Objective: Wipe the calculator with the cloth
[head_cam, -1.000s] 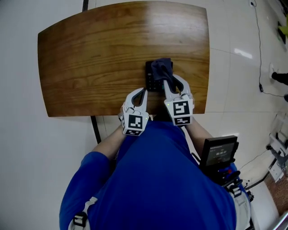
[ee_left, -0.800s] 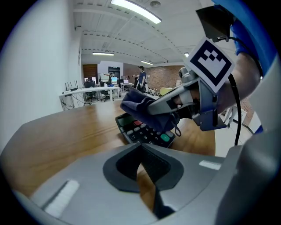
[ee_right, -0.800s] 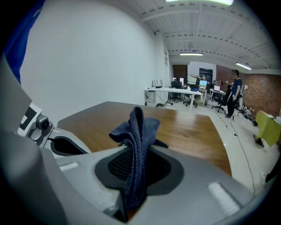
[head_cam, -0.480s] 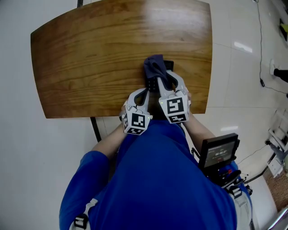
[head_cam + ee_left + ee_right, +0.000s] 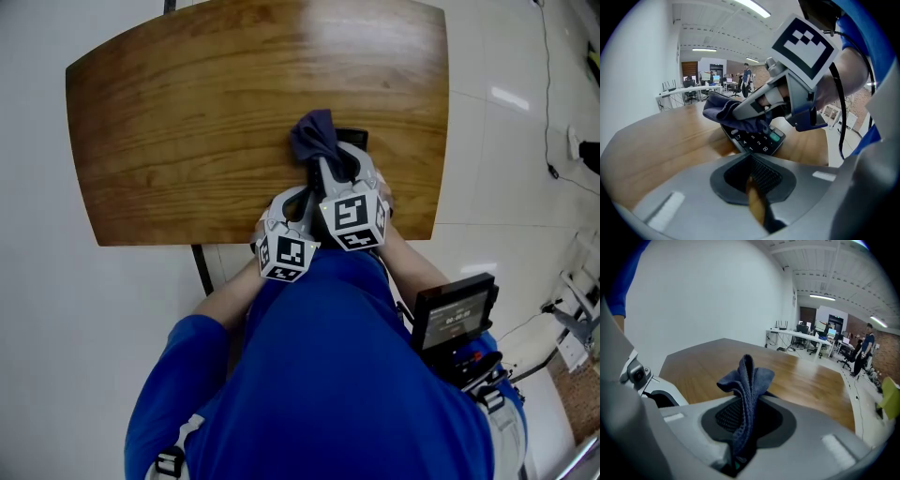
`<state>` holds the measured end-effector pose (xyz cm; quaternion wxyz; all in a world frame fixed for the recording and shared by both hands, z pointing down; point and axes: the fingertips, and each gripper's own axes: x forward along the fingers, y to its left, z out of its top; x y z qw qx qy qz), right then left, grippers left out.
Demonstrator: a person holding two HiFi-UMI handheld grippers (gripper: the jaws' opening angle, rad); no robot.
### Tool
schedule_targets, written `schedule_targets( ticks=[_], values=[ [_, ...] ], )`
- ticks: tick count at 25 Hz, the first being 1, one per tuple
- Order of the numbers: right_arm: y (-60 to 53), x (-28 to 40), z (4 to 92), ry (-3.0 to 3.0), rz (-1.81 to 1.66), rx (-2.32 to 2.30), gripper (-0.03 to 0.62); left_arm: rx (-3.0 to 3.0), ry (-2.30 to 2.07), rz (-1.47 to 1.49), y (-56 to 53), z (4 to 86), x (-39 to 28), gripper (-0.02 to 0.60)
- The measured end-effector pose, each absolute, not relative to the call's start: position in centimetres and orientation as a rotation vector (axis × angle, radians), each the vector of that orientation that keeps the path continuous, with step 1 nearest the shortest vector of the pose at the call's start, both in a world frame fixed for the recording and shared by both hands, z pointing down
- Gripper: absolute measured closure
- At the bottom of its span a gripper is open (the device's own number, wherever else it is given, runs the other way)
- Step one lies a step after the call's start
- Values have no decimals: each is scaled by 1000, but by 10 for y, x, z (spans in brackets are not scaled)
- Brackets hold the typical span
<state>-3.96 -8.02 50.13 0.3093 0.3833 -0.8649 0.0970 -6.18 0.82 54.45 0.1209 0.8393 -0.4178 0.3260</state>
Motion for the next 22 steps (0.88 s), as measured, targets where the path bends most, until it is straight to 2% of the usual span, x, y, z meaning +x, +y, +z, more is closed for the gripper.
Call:
schedule_targets(
  ticks=[22],
  values=[
    [-99,28,527,-2144,301,1155,526,2483,-1172,987,4,567,-65,575]
  ],
)
